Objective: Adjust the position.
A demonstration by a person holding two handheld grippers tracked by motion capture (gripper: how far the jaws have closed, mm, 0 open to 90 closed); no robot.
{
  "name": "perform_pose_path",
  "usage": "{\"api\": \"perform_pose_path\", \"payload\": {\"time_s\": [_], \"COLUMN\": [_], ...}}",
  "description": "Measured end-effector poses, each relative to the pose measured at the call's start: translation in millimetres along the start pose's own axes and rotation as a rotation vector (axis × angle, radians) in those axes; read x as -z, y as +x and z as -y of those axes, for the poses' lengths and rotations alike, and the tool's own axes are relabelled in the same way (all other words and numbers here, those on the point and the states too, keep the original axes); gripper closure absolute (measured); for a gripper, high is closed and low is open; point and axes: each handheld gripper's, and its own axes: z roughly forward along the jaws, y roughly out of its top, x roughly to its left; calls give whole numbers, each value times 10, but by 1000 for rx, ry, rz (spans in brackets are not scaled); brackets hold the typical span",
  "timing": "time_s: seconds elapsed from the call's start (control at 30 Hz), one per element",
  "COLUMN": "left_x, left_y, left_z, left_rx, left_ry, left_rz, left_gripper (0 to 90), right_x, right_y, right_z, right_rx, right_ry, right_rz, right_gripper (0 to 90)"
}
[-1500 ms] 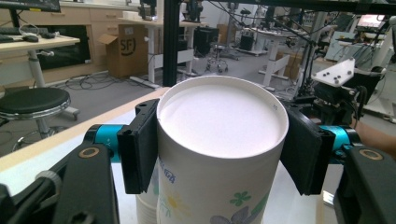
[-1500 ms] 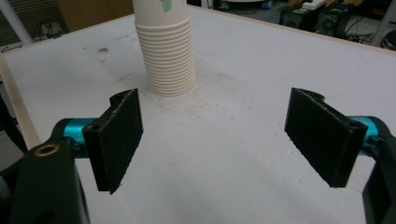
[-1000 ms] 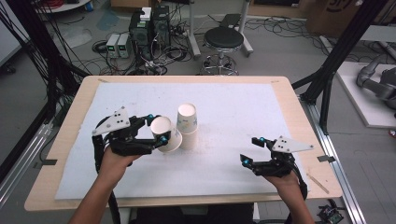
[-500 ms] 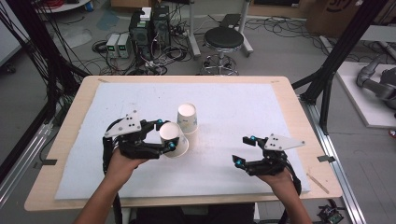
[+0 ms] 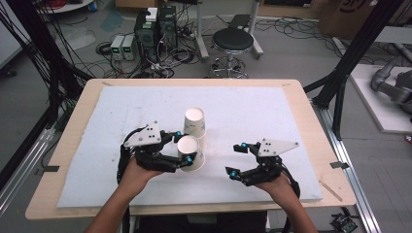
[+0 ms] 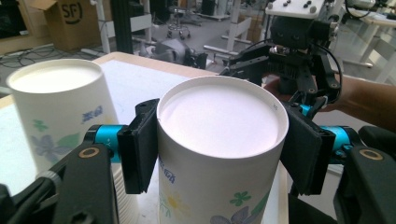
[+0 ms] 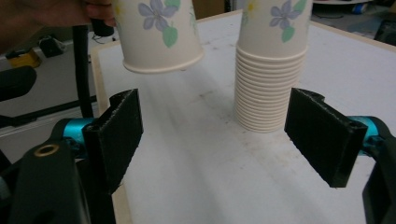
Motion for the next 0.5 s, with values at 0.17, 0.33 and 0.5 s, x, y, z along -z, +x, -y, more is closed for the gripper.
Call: {"api": "perform_pose_path", "payload": {"time_s": [0.17,0.33,0.5], "left_x": [-81,-178,-278], "left_y": [-35,-70,-111], "left_z": [25,48,55], "left_rx": [0,-6,-10], "left_ry": [13,27,35], "left_rz": [29,61,94], "left_gripper": [352,352,352], "right_x": [-61,-120,-169], "right_y": [40,76,116], "right_z": [-8,0,-6], "right_rx": [6,2,8], "right_ry": [5,3,8], "right_rz": [-33,-76,-106], "right_gripper": [196,196,196]}}
